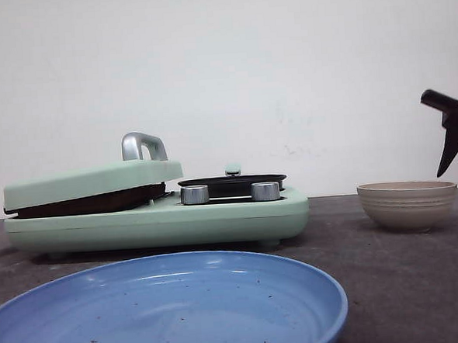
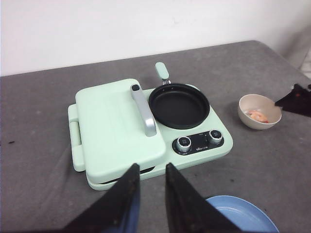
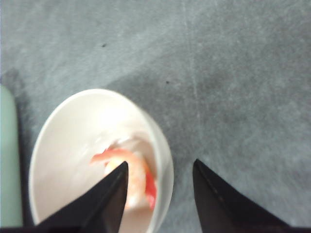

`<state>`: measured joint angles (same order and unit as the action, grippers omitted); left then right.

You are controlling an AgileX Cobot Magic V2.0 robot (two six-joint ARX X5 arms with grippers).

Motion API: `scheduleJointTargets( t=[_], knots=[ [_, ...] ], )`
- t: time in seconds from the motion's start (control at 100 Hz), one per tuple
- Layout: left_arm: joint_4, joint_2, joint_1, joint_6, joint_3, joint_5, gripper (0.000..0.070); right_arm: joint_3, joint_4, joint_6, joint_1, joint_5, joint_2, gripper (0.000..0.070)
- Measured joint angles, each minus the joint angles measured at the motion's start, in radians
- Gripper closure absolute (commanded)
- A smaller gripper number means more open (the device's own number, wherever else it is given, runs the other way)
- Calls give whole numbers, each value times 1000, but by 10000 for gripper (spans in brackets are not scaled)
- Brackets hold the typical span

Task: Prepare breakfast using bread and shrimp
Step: 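Grasp the rim of the cream shrimp bowl with the right gripper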

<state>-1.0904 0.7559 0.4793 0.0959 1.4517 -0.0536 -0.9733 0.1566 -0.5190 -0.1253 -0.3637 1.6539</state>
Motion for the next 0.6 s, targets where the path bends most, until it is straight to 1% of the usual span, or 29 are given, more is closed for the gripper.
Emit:
scheduleJointTargets(
  t=[0.16, 0.28, 0.48, 0.51, 0.53, 0.6],
  knots=[
    [0, -5, 0, 3, 0, 0, 690, -3, -71, -53, 4, -1, 38, 449],
    [0, -5, 0, 4, 0, 0, 690, -15, -80, -82, 13, 0, 67, 464],
    [1, -6, 0, 4, 0, 0, 690, -31, -72, -99, 27, 1, 100, 467],
    [1, -6, 0, 4, 0, 0, 690, -36, -72, -100, 28, 5, 102, 482],
    [1, -6, 0, 4, 0, 0, 691, -40, -72, -100, 29, 11, 103, 507],
    [1, -6, 0, 4, 0, 0, 691, -47, -77, -103, 34, 31, 104, 555]
  ],
)
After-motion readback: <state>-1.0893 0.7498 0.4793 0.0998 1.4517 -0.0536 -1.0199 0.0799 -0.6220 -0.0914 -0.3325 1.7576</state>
